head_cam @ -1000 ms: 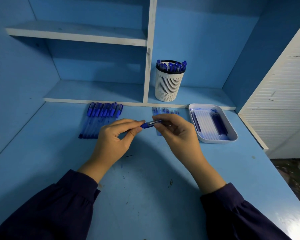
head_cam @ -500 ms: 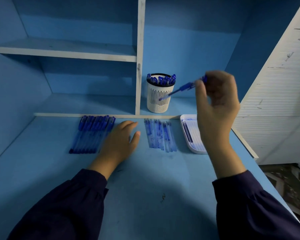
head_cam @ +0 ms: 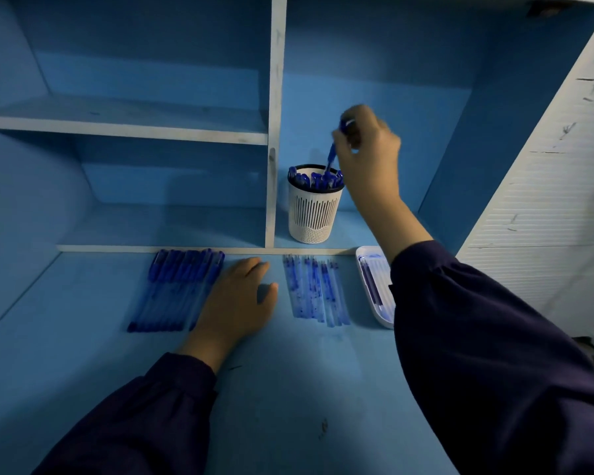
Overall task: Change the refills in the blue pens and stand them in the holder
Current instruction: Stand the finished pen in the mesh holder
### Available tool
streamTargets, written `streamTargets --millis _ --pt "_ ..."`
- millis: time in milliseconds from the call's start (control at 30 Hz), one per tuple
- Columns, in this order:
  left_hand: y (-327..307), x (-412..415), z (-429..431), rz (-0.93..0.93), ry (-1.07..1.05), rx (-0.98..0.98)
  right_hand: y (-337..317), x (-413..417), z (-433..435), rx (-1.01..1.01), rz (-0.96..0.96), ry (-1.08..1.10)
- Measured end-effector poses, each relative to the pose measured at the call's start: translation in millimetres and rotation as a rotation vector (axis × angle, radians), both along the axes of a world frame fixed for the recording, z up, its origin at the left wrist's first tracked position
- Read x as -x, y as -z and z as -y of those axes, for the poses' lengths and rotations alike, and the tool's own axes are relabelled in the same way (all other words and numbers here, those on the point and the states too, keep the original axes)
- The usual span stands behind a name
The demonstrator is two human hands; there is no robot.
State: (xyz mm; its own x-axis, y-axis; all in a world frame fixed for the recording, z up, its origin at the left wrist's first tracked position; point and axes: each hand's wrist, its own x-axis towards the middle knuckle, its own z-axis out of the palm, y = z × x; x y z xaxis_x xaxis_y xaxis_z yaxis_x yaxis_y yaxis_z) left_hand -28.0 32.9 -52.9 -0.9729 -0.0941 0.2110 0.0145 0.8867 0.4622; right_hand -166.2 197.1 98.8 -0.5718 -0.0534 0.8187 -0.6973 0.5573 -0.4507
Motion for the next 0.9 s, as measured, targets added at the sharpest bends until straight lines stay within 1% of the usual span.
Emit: streamTargets --millis 67,133,167,300,433,500,567,700,800,900 --pt "-0.3 -1.1 0.7 0.003 0.001 -0.003 15.0 16.6 -0.2 -0.204 0.125 0.056" --pt "-0.2 -1.3 1.1 -0.004 -0.003 0.001 27.5 22.8 -3.1 -0.309 0.180 0.074" --pt "0.1 -1.2 1.1 -0.005 -0.010 0.004 32.4 22.6 -5.2 -0.303 0.176 0.058" --pt "2.5 -1.6 -1.3 -0.040 -0.027 0.024 40.7 -0.6 -13.7 -0.151 0.124 -0.040" --pt "4.4 -5.2 -0.2 -0.084 -0.029 0.012 53.3 -34.6 -13.2 0.017 0.097 -0.008" --pt "4.3 -8.4 2.0 -0.147 0.000 -0.003 64.2 -53.6 -9.7 0.077 0.107 -0.002" --pt "1.3 -14.7 5.4 -0.200 0.026 0.007 77.0 -71.2 -4.5 0.078 0.158 -0.029" --pt "-9.9 -31.2 19.9 -0.275 -0.002 0.015 103.2 -95.5 14.9 -0.043 0.285 -0.115" --pt "-12.4 -39.9 40.1 -0.280 -0.063 0.020 117.0 -108.8 34.2 -0.192 0.346 -0.188" --pt "-9.9 -48.7 63.6 -0.265 -0.123 0.038 130.0 -117.6 53.2 -0.298 0.384 -0.287"
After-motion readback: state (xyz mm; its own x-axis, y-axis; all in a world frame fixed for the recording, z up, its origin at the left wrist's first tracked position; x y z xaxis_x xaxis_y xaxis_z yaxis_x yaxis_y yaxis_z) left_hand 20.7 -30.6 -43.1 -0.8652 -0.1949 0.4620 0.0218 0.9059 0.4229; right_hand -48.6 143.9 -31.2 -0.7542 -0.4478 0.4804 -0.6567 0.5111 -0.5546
